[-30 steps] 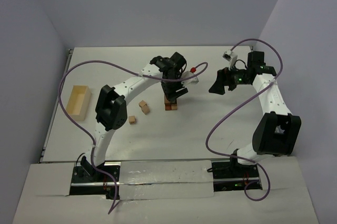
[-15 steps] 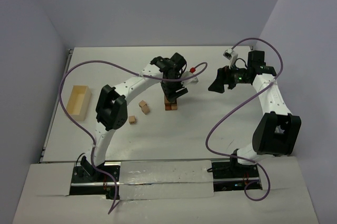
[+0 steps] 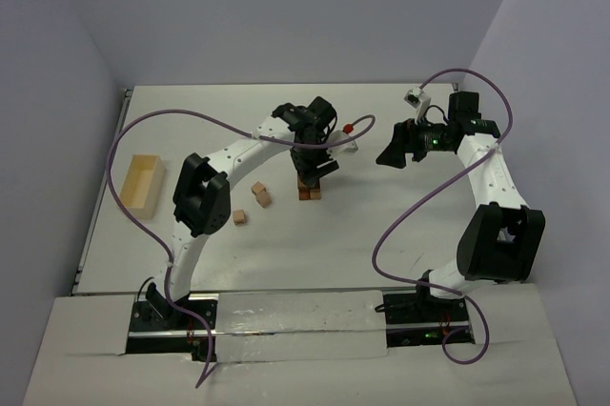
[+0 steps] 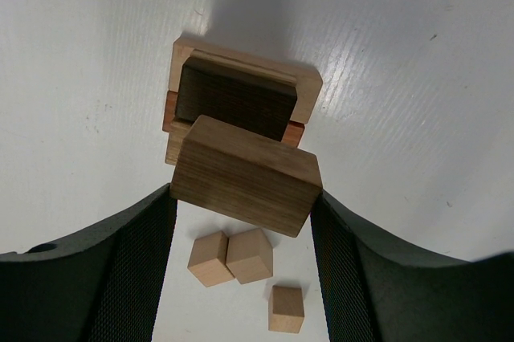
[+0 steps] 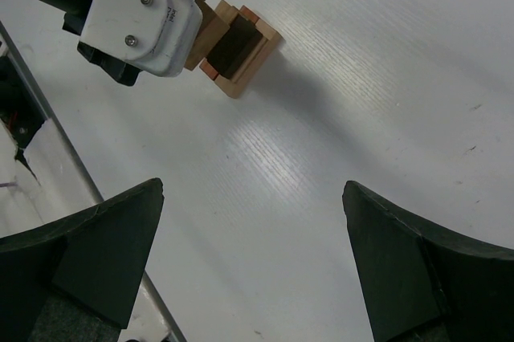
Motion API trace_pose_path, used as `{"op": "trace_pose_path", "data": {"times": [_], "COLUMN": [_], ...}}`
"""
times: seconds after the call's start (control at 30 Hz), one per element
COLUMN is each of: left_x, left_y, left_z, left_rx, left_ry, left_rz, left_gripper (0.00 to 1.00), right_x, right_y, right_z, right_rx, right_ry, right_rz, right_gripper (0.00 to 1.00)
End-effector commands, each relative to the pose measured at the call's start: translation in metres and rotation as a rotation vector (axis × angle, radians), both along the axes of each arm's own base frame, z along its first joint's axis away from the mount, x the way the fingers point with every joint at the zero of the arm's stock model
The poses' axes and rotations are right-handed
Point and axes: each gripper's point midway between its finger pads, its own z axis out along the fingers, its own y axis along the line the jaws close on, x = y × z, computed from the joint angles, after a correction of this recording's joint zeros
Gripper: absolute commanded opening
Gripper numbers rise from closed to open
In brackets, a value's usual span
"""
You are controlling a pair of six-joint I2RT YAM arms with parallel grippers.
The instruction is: Build the wood block tower
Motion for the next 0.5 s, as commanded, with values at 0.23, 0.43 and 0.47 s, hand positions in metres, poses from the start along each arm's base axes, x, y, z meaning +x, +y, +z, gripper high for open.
{"op": "trace_pose_path", "data": {"times": [0.23,0.43,0.47], "left_x": [0.008,0.012,0.014], "left_y": [-0.004,-0.005,-0.005], "left_z": [0.006,0.006,0.006], "left_rx": [-0.043,-0.051,-0.052], "left_ry": [-0.014,-0.019,-0.024], "left_rz": [-0.001,0.005,0.009], "left_gripper": [0.43,0.46,0.46], "right_x": [0.006,0.007,0.007], "right_y": [0.001,0.001,0.001], "right_z": [0.019,0.018,0.018], "right_rx": [0.020,0.022,0.022], "right_ry": [-0.062,-0.061,-0.059], "right_rz": [0.005,0.006,0.008], "right_gripper": [1.00,1.00,1.00]}}
